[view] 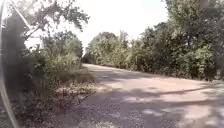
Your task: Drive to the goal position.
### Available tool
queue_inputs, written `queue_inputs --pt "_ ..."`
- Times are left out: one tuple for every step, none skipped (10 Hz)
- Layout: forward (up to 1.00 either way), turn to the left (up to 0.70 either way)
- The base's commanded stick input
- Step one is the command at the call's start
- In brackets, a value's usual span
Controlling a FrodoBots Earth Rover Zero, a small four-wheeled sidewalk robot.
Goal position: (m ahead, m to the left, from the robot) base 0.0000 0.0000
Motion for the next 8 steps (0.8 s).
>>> queue_inputs --pt "0.05 0.0" --pt "0.05 0.0" --pt "0.05 0.0" --pt "0.05 0.0" --pt "0.05 0.0" --pt "0.05 0.0" --pt "0.05 0.0" --pt "0.06 0.0"
